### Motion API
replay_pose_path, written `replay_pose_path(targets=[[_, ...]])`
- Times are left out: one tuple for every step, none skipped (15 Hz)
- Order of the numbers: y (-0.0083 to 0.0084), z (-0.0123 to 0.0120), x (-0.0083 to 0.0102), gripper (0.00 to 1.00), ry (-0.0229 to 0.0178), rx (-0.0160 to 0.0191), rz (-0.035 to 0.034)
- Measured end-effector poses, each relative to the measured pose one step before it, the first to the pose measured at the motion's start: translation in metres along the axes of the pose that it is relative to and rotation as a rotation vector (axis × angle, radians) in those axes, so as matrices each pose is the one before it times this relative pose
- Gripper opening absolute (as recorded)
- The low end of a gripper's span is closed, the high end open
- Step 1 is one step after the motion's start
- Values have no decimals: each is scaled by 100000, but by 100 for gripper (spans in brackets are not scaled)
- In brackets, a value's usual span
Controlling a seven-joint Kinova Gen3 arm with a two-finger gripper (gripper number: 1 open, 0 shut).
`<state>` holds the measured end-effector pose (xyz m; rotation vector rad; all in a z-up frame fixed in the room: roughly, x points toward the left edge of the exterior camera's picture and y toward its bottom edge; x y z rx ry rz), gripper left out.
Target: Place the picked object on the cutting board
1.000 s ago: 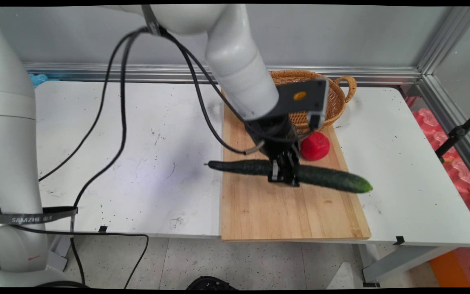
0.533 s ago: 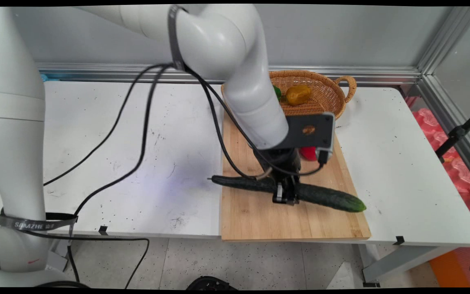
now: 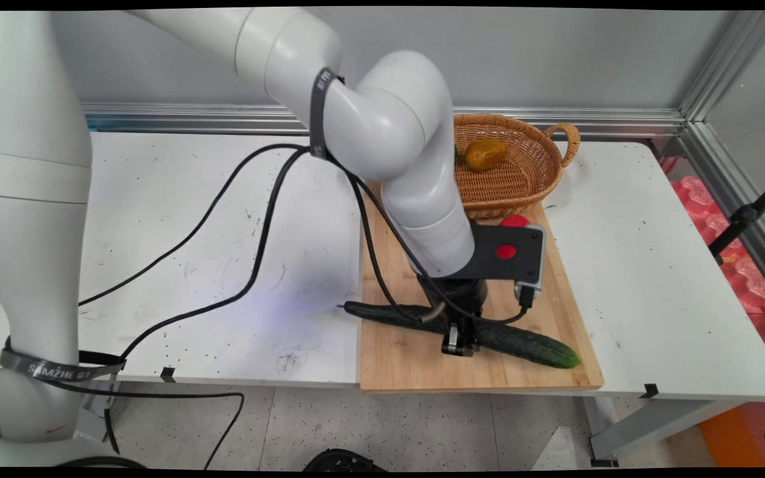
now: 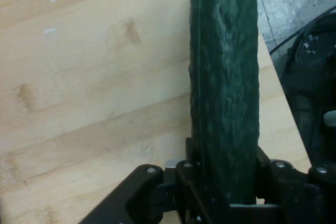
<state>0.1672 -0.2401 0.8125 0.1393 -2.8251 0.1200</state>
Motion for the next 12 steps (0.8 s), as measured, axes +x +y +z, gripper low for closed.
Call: replay_pose_path(targets=[[27, 285, -89, 0, -634, 239, 108], [32, 263, -99, 0, -609, 216, 132], [28, 199, -76, 0, -457, 159, 191], [53, 202, -84, 0, -431, 74, 203], [43, 161, -65, 0, -344, 85, 341], [22, 116, -35, 100, -194, 111, 334], [8, 61, -21, 100, -81, 102, 191], [4, 84, -31, 100, -102, 162, 269], [0, 64, -29, 100, -4, 187, 327], [27, 45, -20, 100, 75, -14, 220], [50, 25, -23, 100, 127, -56, 249], [57, -18, -20, 100, 184, -62, 273]])
